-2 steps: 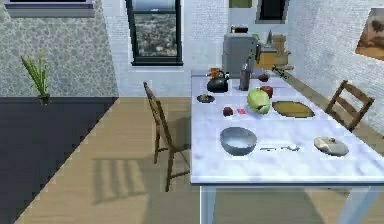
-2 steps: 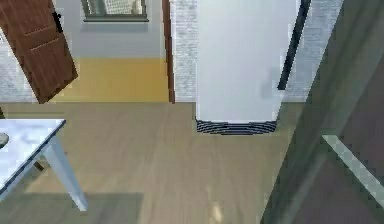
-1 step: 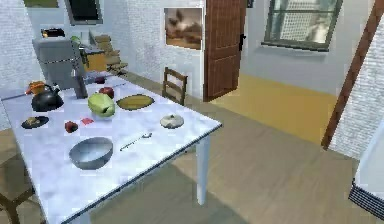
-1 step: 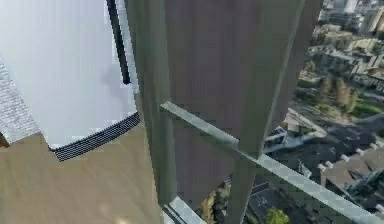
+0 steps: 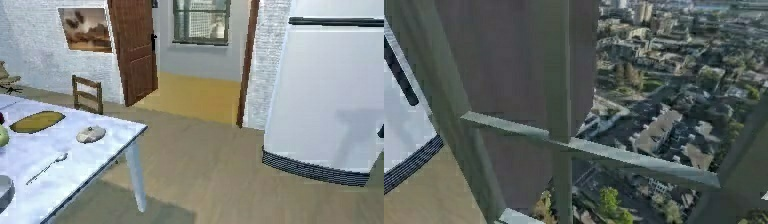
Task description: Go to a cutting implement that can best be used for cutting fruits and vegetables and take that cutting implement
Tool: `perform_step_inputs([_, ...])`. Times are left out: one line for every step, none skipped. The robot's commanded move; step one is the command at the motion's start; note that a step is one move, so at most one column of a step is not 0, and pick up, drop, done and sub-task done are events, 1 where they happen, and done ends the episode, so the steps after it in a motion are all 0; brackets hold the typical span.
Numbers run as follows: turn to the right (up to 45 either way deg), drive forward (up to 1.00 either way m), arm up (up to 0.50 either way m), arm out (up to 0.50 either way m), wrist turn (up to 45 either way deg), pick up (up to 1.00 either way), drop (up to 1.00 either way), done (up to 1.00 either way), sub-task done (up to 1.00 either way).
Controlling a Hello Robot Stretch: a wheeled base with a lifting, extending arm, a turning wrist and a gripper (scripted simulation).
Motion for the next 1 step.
perform_step_inputs([0.0, 0.9, 0.0, 0.0, 0.0, 0.0, 0.0, 0.0, 0.0])
